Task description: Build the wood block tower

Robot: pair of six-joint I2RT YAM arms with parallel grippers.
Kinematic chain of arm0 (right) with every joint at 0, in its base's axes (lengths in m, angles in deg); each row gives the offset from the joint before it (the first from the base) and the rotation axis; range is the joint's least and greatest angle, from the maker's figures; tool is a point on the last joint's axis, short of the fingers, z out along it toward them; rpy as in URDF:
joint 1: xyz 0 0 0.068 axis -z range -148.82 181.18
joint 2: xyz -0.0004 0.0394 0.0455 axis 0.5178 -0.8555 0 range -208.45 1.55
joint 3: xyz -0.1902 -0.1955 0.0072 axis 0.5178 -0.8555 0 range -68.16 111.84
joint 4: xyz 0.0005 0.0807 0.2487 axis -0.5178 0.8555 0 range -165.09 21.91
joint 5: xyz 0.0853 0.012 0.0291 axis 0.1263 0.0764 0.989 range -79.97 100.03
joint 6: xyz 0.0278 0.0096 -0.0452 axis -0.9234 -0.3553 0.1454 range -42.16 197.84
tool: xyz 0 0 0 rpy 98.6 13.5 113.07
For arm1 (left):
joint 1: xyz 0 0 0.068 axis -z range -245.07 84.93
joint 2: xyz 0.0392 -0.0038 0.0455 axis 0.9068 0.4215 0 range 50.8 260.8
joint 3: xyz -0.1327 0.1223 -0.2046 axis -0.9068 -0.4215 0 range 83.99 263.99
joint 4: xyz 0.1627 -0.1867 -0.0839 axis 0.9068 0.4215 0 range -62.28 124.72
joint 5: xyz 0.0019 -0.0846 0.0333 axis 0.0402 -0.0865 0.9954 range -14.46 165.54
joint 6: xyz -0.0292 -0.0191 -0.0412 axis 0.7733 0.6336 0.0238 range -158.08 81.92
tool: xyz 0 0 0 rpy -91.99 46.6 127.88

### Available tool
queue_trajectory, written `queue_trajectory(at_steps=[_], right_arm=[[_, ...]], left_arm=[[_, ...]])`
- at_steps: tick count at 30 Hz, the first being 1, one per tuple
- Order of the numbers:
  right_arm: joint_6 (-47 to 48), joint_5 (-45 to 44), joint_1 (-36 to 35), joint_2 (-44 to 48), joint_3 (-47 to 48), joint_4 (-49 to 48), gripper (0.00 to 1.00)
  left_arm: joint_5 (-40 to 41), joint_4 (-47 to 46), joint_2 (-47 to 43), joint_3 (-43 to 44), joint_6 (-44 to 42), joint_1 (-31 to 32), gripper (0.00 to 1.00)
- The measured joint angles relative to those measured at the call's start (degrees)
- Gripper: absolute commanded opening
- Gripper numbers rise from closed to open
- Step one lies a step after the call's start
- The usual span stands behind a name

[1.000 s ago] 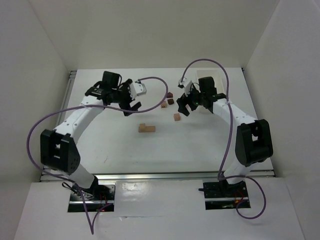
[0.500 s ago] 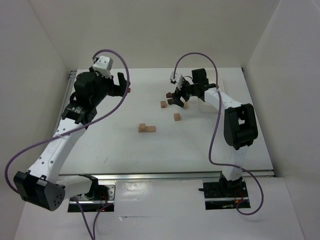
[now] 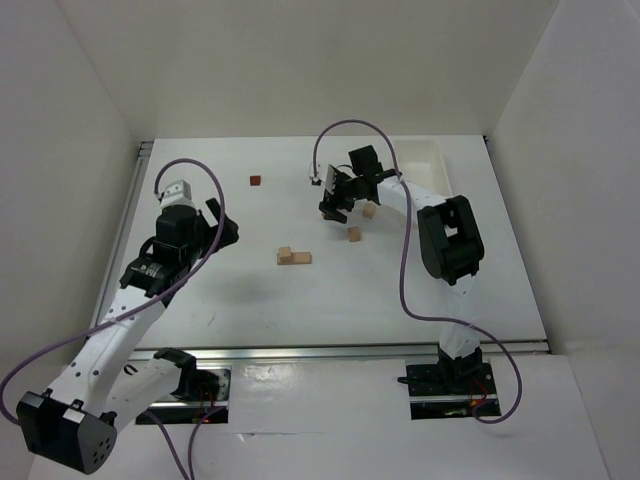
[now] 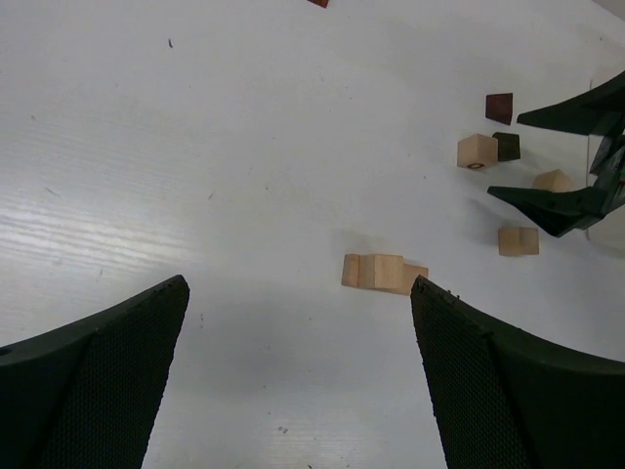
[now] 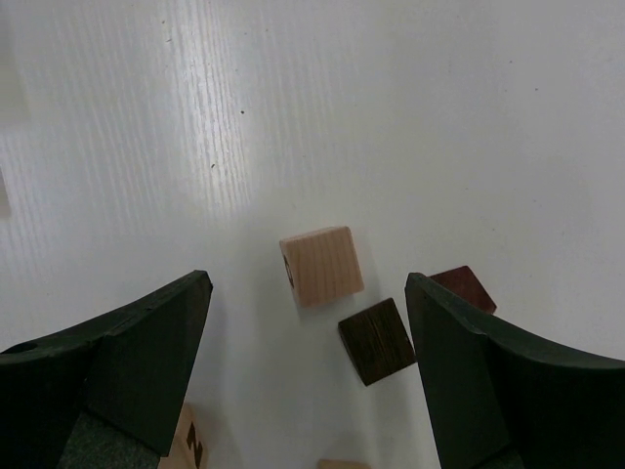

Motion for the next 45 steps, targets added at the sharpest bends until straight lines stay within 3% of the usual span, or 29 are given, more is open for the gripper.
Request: queue_trajectory(at_steps=[21, 26, 28, 29, 31, 33, 40, 45], right_arm=[[3.06, -2.38, -0.59, -6.82, 3.85, 0.24, 0.83], [3.69, -2.16, -0.81, -7.63, 5.09, 0.0, 0.68], [3.96, -2.1, -0.87, -8.13, 5.38, -0.11, 0.54], [4.02, -1.75, -0.9, -8.44, 5.6, -0.09, 0.4], [4.24, -1.25, -0.96, -8.83, 6.25, -0.24, 0.36], [4.17, -0.79, -0.98, -8.83, 6.47, -0.15, 0.24], [4.63, 1.11, -1.09, -8.24, 6.21, 1.84, 0.24], [4.74, 2.82, -2.62, -1.95, 0.59, 2.8, 0.24]], left_arm=[[2.99, 5.27, -1.36, -1.84, 4.07, 1.57, 1.0], [3.02, 5.49, -1.27, -1.84, 4.04, 1.57, 1.0], [3.02, 5.57, -1.18, -1.84, 4.02, 1.75, 1.0], [2.99, 5.62, -1.16, -1.84, 4.02, 1.86, 1.0], [2.99, 5.7, -1.16, -1.84, 4.02, 1.99, 1.0], [2.91, 5.7, -1.18, -1.84, 4.02, 2.01, 1.0], [2.84, 5.84, -1.86, -2.16, 4.04, 2.49, 1.0], [2.36, 6.12, -2.6, -2.8, 4.13, 2.6, 1.0]])
